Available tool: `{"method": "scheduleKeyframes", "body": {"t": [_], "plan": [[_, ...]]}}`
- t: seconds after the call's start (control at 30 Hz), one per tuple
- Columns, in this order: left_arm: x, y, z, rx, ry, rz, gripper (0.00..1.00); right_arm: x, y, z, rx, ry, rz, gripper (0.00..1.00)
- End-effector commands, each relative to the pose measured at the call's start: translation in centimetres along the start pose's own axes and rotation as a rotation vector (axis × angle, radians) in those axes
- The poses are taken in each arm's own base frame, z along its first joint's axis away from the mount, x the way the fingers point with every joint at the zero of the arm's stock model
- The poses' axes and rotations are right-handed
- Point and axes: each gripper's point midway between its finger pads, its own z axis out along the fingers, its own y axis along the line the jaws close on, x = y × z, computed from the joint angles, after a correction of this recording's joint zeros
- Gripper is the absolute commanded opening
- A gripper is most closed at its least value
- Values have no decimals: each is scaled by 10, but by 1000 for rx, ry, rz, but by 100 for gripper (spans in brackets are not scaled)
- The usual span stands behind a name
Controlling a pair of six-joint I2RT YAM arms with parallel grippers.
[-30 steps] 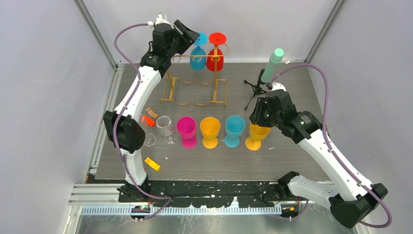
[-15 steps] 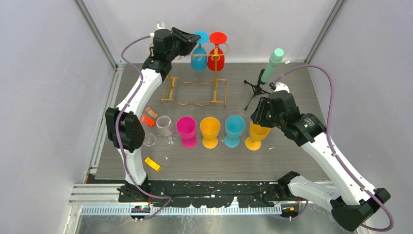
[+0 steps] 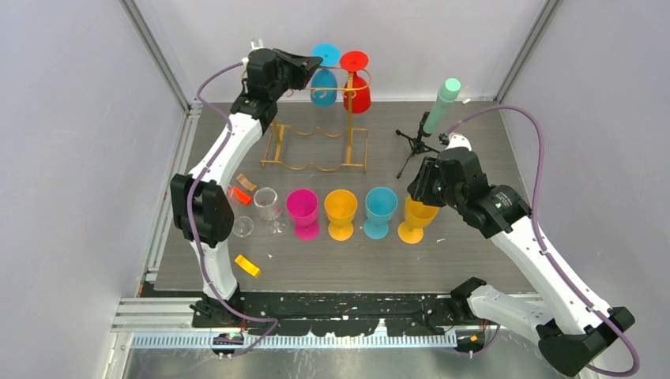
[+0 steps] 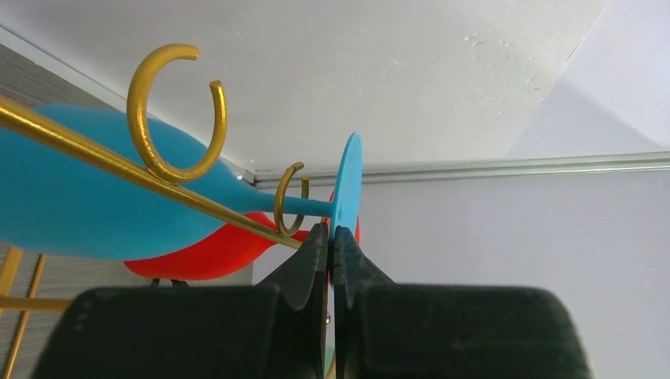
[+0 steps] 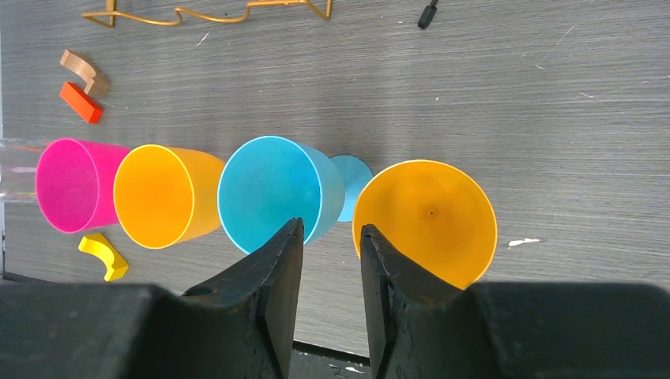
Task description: Take the wine glass off the wine glass rack
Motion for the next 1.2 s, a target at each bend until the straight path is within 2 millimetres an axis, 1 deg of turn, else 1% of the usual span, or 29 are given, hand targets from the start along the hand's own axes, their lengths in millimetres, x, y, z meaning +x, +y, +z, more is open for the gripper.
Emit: {"method": "scheduleKeyframes", "body": {"t": [0.0,0.17,0.23,0.3,0.5,0.63,0.7,0.83,0.9,1.03,1.17], "plan": [[-6,-6,-5,8,-21,22,0,-15,3,-6,-14,-66,23,38],[-9,-17,-9,33,-28,43,0,-14,4,-7,-20,-66,24,38],[-12,-27,-10,64,-41,68,0,-15,4,-8,-23,-69,26,38],[-15,-33,-10,81,-55,102,0,-15,4,-8,-23,-70,25,38],[-25,-30,-5,69,-82,128,0,-11,1,-4,-10,-56,13,38],[-28,-34,1,86,-83,133,0,-13,2,-4,-13,-59,5,39],[-29,-40,4,103,-77,135,0,-13,2,-5,-19,-64,2,42],[-30,-47,10,127,-73,143,0,-16,5,-7,-40,-86,5,56],[-32,-50,13,137,-71,147,0,-18,5,-9,-46,-96,6,60],[-31,-58,16,184,-54,156,0,-21,5,-12,-49,-117,2,65],[-34,-78,11,279,-31,199,0,-24,9,-16,-79,-137,-2,70]]}}
